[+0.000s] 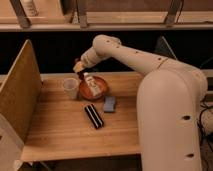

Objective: Place the pepper in the ceramic cup

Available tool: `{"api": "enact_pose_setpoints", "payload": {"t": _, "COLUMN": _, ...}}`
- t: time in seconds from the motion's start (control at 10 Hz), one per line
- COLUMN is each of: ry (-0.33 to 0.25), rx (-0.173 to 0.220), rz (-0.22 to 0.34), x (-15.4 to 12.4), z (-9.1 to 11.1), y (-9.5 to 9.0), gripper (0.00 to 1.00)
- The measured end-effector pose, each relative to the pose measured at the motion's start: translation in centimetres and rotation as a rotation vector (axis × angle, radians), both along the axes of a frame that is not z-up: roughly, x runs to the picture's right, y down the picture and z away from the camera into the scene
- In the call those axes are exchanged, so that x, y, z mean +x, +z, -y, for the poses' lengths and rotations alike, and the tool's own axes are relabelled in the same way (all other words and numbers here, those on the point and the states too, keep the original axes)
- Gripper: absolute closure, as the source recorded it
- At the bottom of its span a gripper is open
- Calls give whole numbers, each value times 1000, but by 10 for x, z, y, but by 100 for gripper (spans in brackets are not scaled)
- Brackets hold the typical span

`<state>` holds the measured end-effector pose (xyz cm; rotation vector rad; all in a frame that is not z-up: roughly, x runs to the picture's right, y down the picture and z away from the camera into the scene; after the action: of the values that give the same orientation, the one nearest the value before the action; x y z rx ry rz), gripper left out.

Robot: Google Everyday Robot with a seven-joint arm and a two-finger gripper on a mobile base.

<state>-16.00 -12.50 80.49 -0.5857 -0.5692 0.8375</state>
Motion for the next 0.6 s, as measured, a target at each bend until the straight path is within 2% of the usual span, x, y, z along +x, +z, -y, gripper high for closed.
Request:
{"api": "enact_pose_setpoints", "payload": {"t": 0.2, "ry": -20, "rx": 5, "rz": 107, "x": -20, "z": 3, "y": -6, "gripper": 100}}
{"api": "enact_pose_setpoints", "payload": {"t": 0.4, "ry": -35, "rx": -15, "rz": 200, "x": -29, "z": -4, "y": -6, "gripper": 100}}
{"api": "enact_pose_setpoints", "payload": {"t": 0.6, "ry": -32, "rx": -32, "rz": 246, "x": -31, "z": -8, "y": -5, "gripper": 98}}
